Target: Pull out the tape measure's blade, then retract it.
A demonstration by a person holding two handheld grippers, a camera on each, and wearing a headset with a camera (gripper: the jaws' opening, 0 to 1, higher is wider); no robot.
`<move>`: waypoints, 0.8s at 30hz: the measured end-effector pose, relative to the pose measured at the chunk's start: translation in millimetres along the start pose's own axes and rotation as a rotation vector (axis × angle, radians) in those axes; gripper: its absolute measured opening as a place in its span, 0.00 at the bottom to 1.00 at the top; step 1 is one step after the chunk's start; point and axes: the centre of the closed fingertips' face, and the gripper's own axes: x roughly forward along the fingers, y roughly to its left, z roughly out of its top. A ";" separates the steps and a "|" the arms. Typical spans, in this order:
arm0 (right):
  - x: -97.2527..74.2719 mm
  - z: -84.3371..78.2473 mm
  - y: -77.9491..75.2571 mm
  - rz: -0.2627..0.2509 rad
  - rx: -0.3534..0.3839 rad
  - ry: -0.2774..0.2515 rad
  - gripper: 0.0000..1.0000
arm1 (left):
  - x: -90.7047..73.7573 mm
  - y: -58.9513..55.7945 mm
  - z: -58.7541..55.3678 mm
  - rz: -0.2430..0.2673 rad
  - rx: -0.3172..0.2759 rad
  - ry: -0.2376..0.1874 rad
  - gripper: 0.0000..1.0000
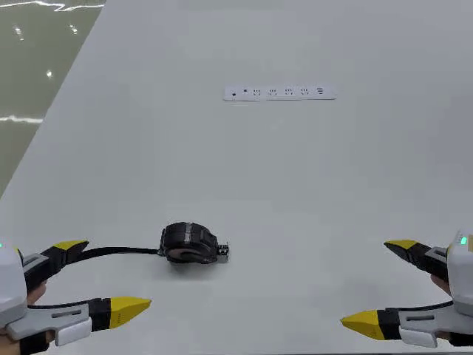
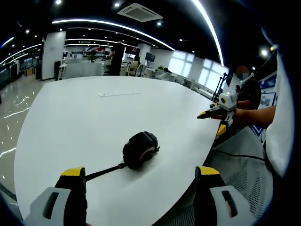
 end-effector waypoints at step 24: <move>25.5 3.3 -0.7 0.063 -0.039 0.012 0.93 | 28.2 -2.5 6.6 -0.074 0.078 0.043 0.89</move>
